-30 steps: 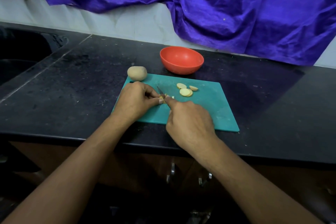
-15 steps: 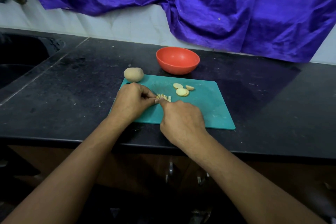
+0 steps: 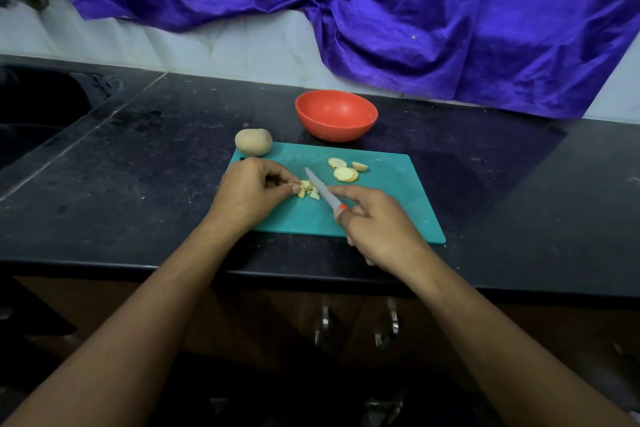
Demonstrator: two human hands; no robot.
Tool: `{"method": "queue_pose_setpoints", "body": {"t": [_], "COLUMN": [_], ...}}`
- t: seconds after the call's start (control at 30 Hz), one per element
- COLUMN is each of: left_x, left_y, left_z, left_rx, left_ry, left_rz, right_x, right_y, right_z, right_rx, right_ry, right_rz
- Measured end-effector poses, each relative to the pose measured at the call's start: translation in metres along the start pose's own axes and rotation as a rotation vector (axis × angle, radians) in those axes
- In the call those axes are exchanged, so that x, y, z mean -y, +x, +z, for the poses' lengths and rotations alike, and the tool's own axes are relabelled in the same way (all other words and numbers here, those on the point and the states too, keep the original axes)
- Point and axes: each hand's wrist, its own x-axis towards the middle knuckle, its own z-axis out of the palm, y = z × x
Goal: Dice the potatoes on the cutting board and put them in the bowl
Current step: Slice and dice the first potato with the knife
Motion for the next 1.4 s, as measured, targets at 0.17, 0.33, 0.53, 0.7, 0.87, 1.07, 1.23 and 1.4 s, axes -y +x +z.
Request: {"method": "queue_pose_setpoints", "body": {"t": [0.17, 0.33, 0.53, 0.7, 0.87, 1.07, 1.23, 1.4], "left_x": [-0.001, 0.002, -0.002, -0.003, -0.004, -0.006, -0.011, -0.021], "left_y": [-0.001, 0.001, -0.001, -0.002, -0.002, -0.001, 0.003, 0.013], "left_z": [-0.001, -0.001, -0.002, -0.001, 0.001, 0.001, 0.004, 0.017], "left_rx": [0.003, -0.086, -0.104, -0.079, -0.069, -0.049, -0.025, 0.029], "left_ry": [-0.079, -0.074, -0.038, 0.000, 0.038, 0.112, 0.183, 0.181], "left_rz": [-0.010, -0.030, -0.028, -0.013, -0.015, -0.020, -0.007, 0.049], "right_x": [0.010, 0.032, 0.045, 0.036, 0.012, -0.015, -0.030, -0.042], "right_y": [-0.003, -0.015, -0.013, -0.016, -0.028, -0.032, -0.030, -0.015], "right_z": [0.001, 0.013, 0.028, 0.019, -0.002, -0.027, -0.044, -0.061], "right_rx": [-0.095, -0.092, -0.056, -0.060, -0.104, -0.127, -0.117, -0.094], "right_ry": [-0.185, -0.395, -0.575, -0.582, -0.558, -0.564, -0.596, -0.620], "right_rz": [-0.052, -0.138, -0.177, -0.087, -0.058, -0.036, -0.028, 0.021]}}
